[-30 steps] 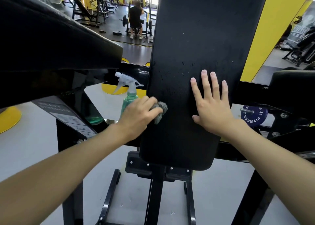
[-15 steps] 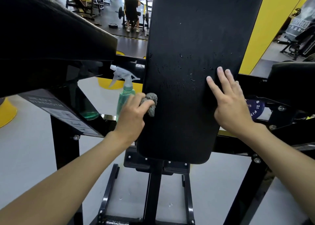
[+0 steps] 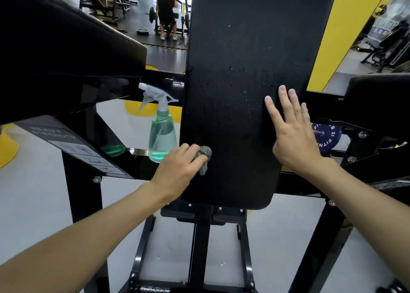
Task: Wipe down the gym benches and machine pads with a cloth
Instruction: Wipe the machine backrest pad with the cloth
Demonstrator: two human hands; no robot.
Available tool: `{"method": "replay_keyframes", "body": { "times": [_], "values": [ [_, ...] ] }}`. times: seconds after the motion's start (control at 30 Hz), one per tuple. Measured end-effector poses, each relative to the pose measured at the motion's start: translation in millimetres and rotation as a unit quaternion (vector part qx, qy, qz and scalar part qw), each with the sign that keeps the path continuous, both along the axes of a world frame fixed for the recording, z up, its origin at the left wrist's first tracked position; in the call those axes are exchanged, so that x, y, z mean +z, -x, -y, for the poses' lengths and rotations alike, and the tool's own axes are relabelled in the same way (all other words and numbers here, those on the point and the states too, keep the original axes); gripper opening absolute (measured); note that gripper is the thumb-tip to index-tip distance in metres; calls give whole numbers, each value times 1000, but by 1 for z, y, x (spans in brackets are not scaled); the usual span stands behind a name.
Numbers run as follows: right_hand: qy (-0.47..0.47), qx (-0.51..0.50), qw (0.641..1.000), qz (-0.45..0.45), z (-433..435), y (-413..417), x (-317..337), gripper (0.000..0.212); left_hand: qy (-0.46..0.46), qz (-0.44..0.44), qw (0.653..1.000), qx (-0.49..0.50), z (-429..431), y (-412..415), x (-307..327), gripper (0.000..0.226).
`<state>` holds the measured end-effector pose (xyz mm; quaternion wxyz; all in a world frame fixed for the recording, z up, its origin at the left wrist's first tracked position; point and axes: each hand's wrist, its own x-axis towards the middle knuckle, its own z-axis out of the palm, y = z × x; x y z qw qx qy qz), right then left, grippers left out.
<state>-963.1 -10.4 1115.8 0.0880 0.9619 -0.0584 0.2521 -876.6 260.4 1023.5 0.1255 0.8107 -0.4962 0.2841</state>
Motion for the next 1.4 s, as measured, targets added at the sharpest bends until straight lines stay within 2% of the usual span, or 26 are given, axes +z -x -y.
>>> {"method": "replay_keyframes", "body": {
  "times": [0.07,0.17,0.2,0.3,0.37,0.43,0.5,0.57,0.67,0.73,0.9,0.97,1.1,1.17,1.27,1.33,1.4],
  "values": [
    [1,-2,1000,-5,0,0,0,104,-23,46,999,14,-1,-16,21,39],
    [1,-5,1000,-4,0,-1,-1,105,68,11,992,105,12,-24,39,48],
    [2,-6,1000,-4,0,-2,-2,105,85,0,991,107,17,-17,33,50],
    [4,-6,1000,-4,0,-1,-3,105,-6,28,999,33,23,12,0,38],
    [7,-2,1000,-7,2,-1,-2,104,-57,56,997,5,20,10,1,42],
    [8,-1,1000,-11,3,0,-1,103,-27,44,998,43,24,-4,20,41],
    [6,0,1000,-12,4,1,0,102,53,8,993,101,32,-12,36,44],
    [6,1,1000,-15,3,0,0,102,74,7,992,103,38,-4,27,47],
    [9,-2,1000,-11,3,1,0,103,-13,43,998,38,37,16,0,43],
    [10,1,1000,-14,3,1,0,104,-45,71,996,19,36,8,9,41],
    [2,14,1000,-14,5,2,1,101,59,37,992,109,51,-12,48,49],
    [-8,26,1000,-14,9,4,1,102,40,53,995,78,54,0,33,43],
    [-7,43,998,-44,19,15,-5,107,-93,119,988,-24,48,8,17,36],
    [-6,35,997,-66,20,17,-6,109,-71,115,991,8,55,-3,36,35],
    [-5,22,996,-81,17,16,-7,110,18,75,995,62,70,-4,53,40],
    [-5,19,996,-90,16,16,-7,110,-6,81,996,21,75,9,34,38],
    [-6,14,996,-92,17,17,-6,111,-92,106,989,-46,74,17,21,37]
  ]
}}
